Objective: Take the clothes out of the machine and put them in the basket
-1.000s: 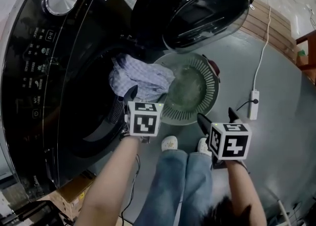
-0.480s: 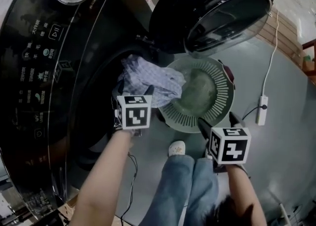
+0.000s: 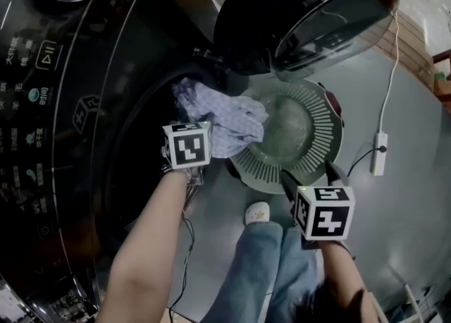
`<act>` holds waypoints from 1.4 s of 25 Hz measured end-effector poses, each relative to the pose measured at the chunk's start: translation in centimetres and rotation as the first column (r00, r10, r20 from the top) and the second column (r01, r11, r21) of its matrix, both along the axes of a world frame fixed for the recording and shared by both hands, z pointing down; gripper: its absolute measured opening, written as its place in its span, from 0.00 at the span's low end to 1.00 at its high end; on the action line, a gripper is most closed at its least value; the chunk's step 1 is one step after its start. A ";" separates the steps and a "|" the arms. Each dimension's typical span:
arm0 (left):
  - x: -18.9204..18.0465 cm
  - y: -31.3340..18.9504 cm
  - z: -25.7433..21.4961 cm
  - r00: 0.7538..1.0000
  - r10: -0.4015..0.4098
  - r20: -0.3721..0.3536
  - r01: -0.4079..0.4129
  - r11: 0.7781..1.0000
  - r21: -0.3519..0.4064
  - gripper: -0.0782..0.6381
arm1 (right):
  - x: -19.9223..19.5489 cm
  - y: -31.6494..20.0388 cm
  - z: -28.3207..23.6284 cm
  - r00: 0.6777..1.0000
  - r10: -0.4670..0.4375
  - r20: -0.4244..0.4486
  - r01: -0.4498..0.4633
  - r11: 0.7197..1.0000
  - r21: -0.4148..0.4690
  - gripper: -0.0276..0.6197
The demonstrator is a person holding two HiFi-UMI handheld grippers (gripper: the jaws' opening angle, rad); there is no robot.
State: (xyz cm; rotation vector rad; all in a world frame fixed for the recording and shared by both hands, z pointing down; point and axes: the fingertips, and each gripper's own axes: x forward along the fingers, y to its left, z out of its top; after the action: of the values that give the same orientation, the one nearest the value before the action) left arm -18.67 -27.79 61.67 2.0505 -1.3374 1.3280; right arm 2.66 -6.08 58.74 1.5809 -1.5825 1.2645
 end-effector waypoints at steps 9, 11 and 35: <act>-0.6 0.6 1.0 1.000 -0.005 0.016 0.006 1.000 -0.007 0.44 | -0.8 -0.7 0.6 1.000 0.010 0.000 -0.010 1.000 -0.002 0.75; -0.1 1.3 0.7 0.999 0.028 0.044 -0.029 1.000 0.007 0.24 | -0.7 -0.8 0.3 1.000 0.013 -0.001 -0.013 1.000 0.003 0.74; 7.9 9.4 -8.8 0.983 0.025 -0.181 -0.017 0.999 0.049 0.20 | 4.6 2.9 -6.7 0.999 -0.007 -0.032 0.009 0.998 0.063 0.72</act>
State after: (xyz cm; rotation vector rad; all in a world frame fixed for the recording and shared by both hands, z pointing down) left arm -10.81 -18.40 52.89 2.1647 -1.2815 1.0966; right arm 7.29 -3.20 52.01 1.6233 -1.6219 1.1897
